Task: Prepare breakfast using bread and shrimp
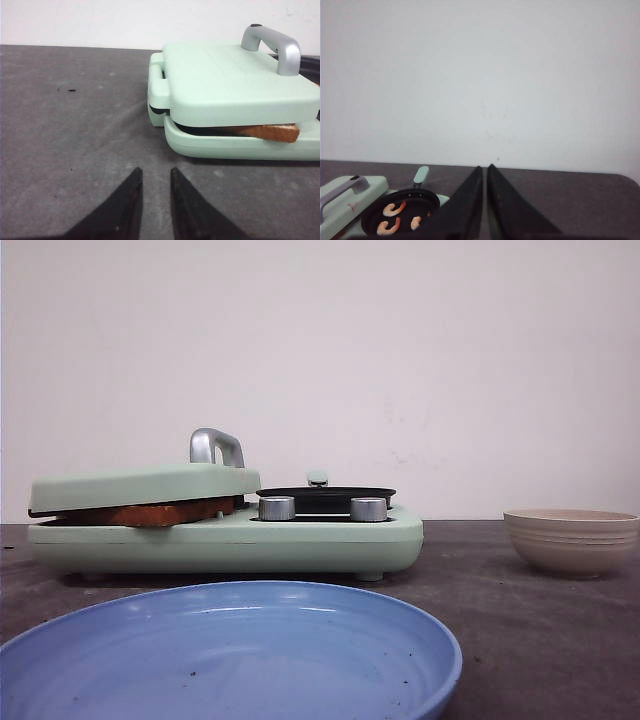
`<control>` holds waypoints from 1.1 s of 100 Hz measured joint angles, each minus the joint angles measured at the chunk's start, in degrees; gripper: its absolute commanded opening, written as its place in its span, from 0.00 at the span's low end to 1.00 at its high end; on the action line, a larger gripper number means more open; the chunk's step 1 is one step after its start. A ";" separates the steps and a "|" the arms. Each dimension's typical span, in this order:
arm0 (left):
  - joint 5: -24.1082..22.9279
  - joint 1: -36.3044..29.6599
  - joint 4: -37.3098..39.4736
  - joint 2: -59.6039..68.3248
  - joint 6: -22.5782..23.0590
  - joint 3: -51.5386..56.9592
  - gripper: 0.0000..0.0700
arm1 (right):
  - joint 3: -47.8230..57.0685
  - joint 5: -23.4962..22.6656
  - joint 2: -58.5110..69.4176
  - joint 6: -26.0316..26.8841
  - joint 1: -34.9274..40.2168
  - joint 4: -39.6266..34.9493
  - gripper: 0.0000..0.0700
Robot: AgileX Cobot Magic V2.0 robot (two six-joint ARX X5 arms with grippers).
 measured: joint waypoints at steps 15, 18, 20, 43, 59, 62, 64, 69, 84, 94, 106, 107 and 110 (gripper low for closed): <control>0.02 0.00 0.00 0.00 0.00 0.00 0.02 | -8.90 6.32 -3.30 0.00 -1.16 1.97 0.01; 0.02 0.00 0.02 0.00 0.00 0.00 0.02 | -11.39 7.85 -3.89 0.00 -1.75 1.75 0.01; 0.02 0.00 0.00 0.00 0.00 0.00 0.02 | -13.11 8.37 -4.31 0.00 -2.14 1.51 0.01; 0.02 0.00 0.00 0.00 0.00 0.00 0.02 | -28.35 5.86 -10.14 0.00 -6.99 0.61 0.01; 0.02 0.00 0.00 0.00 0.00 0.00 0.02 | -34.16 3.45 -13.35 -0.04 -10.25 1.49 0.01; 0.02 0.00 0.02 0.00 0.00 0.00 0.02 | -34.53 2.89 -13.57 -0.04 -10.47 2.36 0.01; 0.02 0.00 0.00 -0.02 -0.02 0.00 0.02 | -34.64 2.34 -13.60 -0.09 -10.47 2.95 0.01; 0.02 0.00 0.02 0.00 0.00 0.00 0.02 | -34.88 2.10 -13.77 -0.33 -10.62 2.95 0.01; 0.02 0.00 0.02 0.00 -0.02 0.00 0.02 | -34.97 1.60 -13.73 -0.87 -11.30 3.10 0.01; 0.00 0.00 0.02 0.00 -0.02 0.00 0.02 | -34.97 1.55 -13.73 -1.11 -11.32 3.15 0.01; 0.00 0.00 0.02 0.00 -0.02 0.00 0.02 | -35.08 1.55 -13.73 -1.14 -11.32 3.52 0.01; 0.00 0.00 0.02 0.00 -0.02 0.00 0.02 | -35.08 1.53 -13.73 -1.14 -11.32 3.52 0.01; 0.00 0.00 0.02 0.00 -0.02 0.00 0.02 | -35.08 1.53 -13.73 -1.14 -11.32 3.52 0.01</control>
